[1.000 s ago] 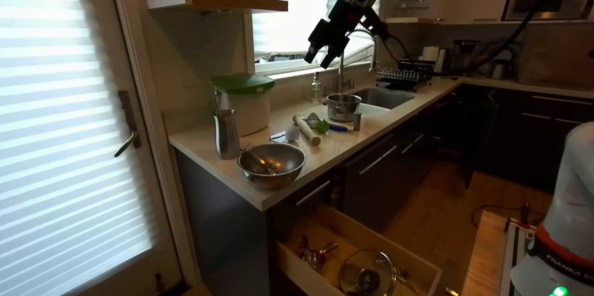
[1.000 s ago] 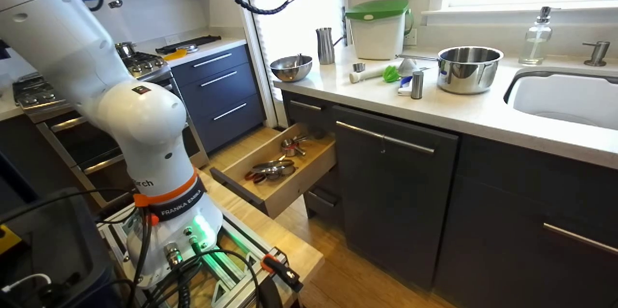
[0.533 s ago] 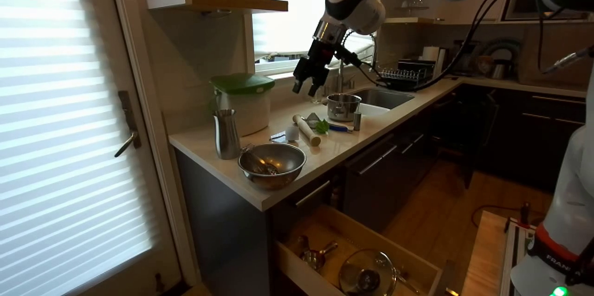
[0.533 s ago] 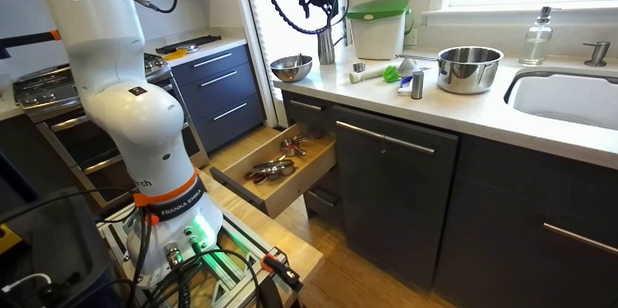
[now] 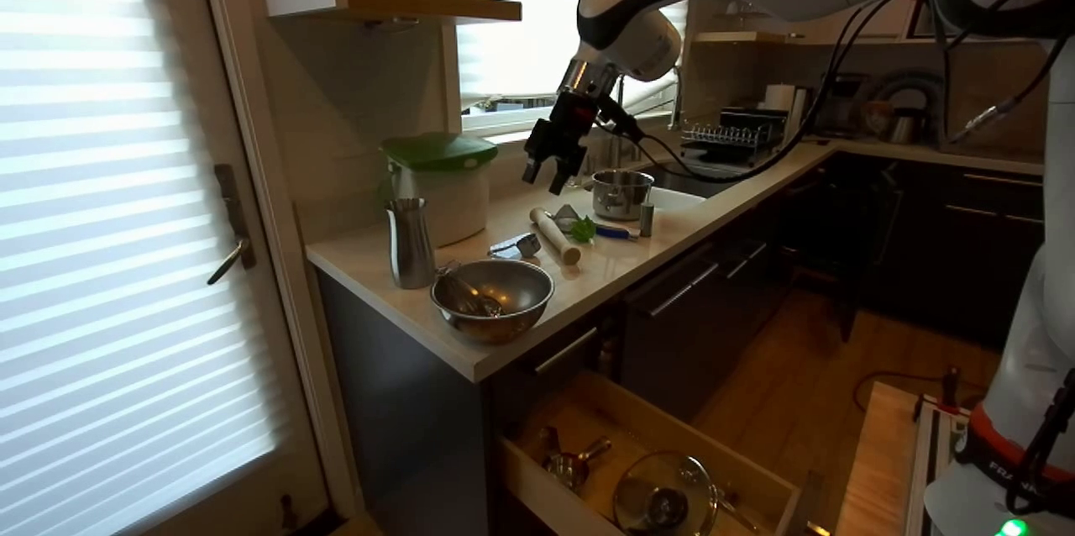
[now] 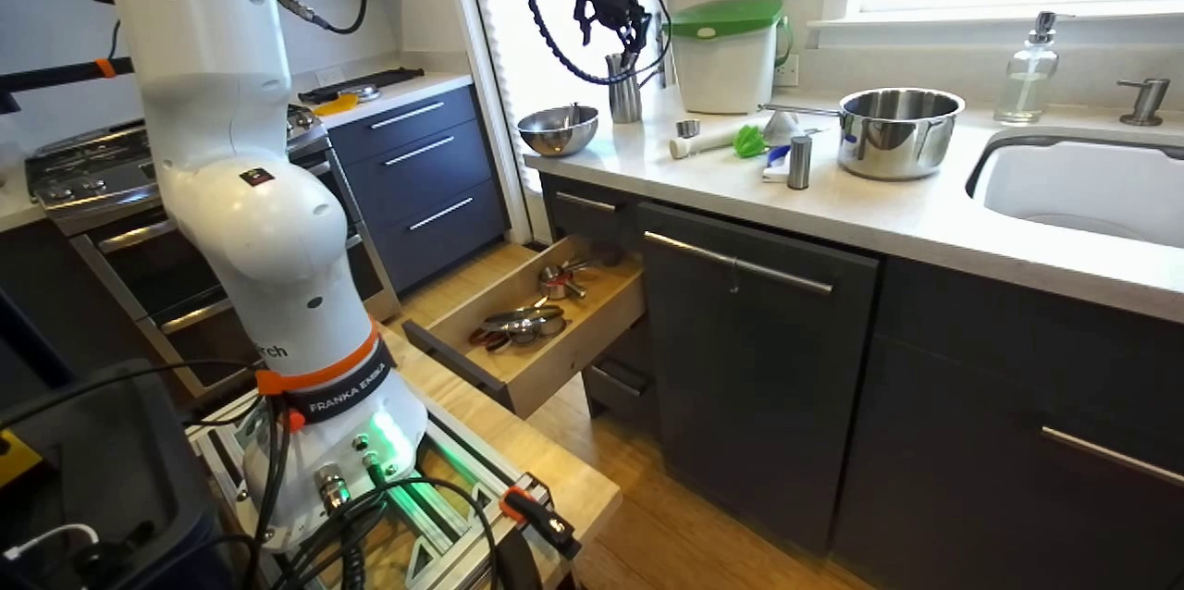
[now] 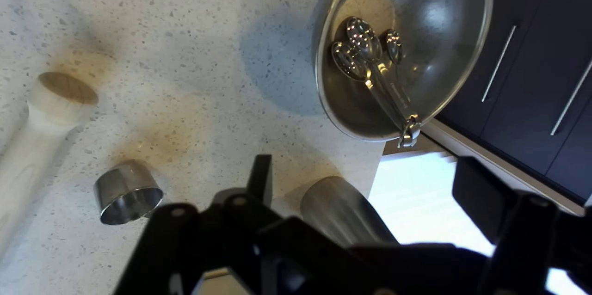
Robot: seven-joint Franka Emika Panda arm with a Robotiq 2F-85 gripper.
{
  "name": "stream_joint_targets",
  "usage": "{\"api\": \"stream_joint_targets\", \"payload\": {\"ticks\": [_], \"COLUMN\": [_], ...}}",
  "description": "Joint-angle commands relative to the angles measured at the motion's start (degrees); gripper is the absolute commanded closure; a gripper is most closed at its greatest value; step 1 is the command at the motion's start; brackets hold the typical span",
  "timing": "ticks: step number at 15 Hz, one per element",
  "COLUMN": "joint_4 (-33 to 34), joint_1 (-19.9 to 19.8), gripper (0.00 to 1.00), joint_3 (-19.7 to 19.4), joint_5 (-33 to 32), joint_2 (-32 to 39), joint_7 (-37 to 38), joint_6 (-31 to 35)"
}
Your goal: Put the measuring spoons in the pot
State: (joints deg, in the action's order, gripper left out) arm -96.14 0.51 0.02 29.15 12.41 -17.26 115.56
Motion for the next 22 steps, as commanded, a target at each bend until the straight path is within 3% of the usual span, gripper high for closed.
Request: {"api": "stream_joint_targets", "payload": {"ticks": [1,4,8,10,12,16,18,22], "joint_4": [0.21,-1.86,-1.51,-0.63,0.28,0.27,5.27,13.95], "joint_1": [-1.17,0.19,4.52,5.97,5.10,5.33,7.10,8.94], "gripper": [0.00,0.00,0.00,0.00,0.00,0.00,0.00,0.00], "joint_3": [1.28,1.90,3.28,3.82,4.58,4.75,6.01,8.99], "joint_5": [-0.34,-2.84,-20.28,-27.98,-25.06,-26.62,-28.83,-27.34], "joint_2": [0.02,-2.77,-4.63,-4.61,-4.02,-3.90,-1.24,3.41], "joint_7": [0.23,0.36,8.53,13.20,10.84,10.93,10.96,8.75], "joint_6": [-0.12,3.63,7.00,5.66,5.31,4.97,2.63,-0.25]}}
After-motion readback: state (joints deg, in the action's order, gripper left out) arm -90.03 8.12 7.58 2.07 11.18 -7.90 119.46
